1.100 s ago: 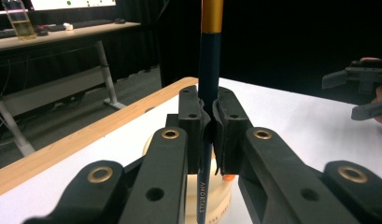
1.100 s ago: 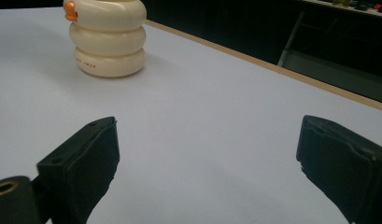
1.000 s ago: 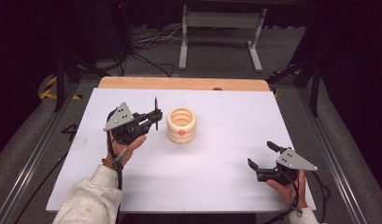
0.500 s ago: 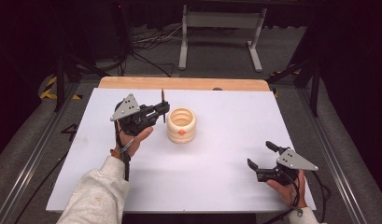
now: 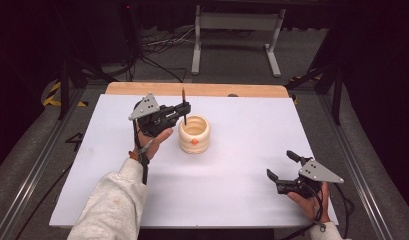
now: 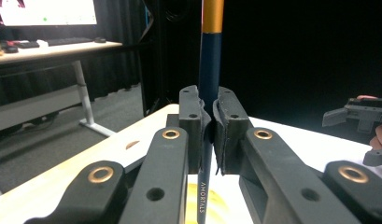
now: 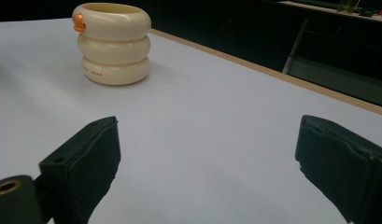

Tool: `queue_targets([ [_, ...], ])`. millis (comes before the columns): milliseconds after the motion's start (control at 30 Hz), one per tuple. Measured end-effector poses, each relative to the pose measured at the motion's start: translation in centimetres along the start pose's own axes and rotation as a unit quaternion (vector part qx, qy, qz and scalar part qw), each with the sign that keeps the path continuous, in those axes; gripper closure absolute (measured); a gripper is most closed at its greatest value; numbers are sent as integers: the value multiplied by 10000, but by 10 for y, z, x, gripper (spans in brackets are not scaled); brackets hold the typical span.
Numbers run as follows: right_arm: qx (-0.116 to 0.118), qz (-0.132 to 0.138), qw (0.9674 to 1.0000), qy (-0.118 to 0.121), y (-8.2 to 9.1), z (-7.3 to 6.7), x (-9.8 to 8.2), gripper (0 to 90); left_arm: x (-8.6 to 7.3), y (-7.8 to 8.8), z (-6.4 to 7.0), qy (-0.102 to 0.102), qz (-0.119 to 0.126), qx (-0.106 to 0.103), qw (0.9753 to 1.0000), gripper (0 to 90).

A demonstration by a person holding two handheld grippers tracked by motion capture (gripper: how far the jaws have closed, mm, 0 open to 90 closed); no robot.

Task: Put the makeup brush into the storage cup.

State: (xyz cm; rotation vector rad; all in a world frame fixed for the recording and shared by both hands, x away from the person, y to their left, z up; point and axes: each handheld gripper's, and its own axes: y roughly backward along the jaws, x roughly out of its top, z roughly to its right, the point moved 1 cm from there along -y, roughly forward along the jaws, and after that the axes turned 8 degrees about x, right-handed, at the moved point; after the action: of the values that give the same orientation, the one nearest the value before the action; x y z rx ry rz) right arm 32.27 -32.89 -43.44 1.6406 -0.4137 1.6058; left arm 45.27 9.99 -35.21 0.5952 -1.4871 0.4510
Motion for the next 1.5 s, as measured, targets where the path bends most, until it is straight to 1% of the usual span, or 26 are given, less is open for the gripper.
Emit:
queue_targets([
  [100, -7, 35, 10000, -30, 1, 1, 0, 73, -3, -7, -1, 15, 3, -17, 10000, 833],
  [200, -6, 38, 10000, -20, 1, 1, 1, 74, -8, -13, -3, -12, -60, -9, 10000, 833],
  [267, 5, 56, 10000, 2, 2, 0, 1, 74, -11, -16, -5, 45, -40, 5, 10000, 833],
  [333, 13, 41, 10000, 26, 2, -1, 2, 74, -16, -20, -8, 121, -10, -71, 9999, 833],
  [400, 13, 36, 10000, 34, 2, -1, 2, 75, -18, -21, -9, 112, -14, -76, 9999, 833],
  [500, 13, 36, 10000, 28, 2, -1, 2, 74, -23, -29, -10, 56, -110, -71, 9999, 833],
  [600, -4, 32, 10000, 18, 1, -1, 2, 72, -25, -32, -11, 48, -161, -90, 9998, 832],
  [667, -15, 24, 10000, -9, 1, -1, 2, 70, -28, -36, -11, -16, -261, -85, 9996, 833],
  [733, -6, 23, 10000, -6, 1, -1, 2, 70, -31, -38, -11, 11, -303, -94, 9995, 833],
  [800, -15, 20, 10000, -13, 1, -1, 2, 71, -36, -41, -12, 101, -355, -125, 9992, 833],
  [833, -18, 15, 10000, -12, 1, -1, 1, 72, -37, -43, -12, 89, -366, -105, 9992, 833],
  [933, -7, 13, 10000, 13, 1, -2, 1, 72, -40, -45, -11, 94, -423, -132, 9990, 833],
  [1133, 0, 17, 10000, 27, 1, -2, 2, 73, -45, -45, -6, 84, -416, -171, 9990, 832],
  [1267, -3, 12, 10000, 23, 1, -3, 2, 74, -52, -45, -4, 76, -458, -155, 9988, 832],
  [1333, -13, -10, 10000, 38, 1, -3, 2, 74, -53, -43, -4, 135, -417, -155, 9989, 833],
  [1433, -8, -16, 10000, 46, 0, -3, 2, 75, -55, -42, -3, 125, -401, -167, 9990, 833],
  [1500, -4, -12, 10000, 44, 0, -3, 2, 76, -58, -42, -1, 99, -480, -223, 9985, 833],
])
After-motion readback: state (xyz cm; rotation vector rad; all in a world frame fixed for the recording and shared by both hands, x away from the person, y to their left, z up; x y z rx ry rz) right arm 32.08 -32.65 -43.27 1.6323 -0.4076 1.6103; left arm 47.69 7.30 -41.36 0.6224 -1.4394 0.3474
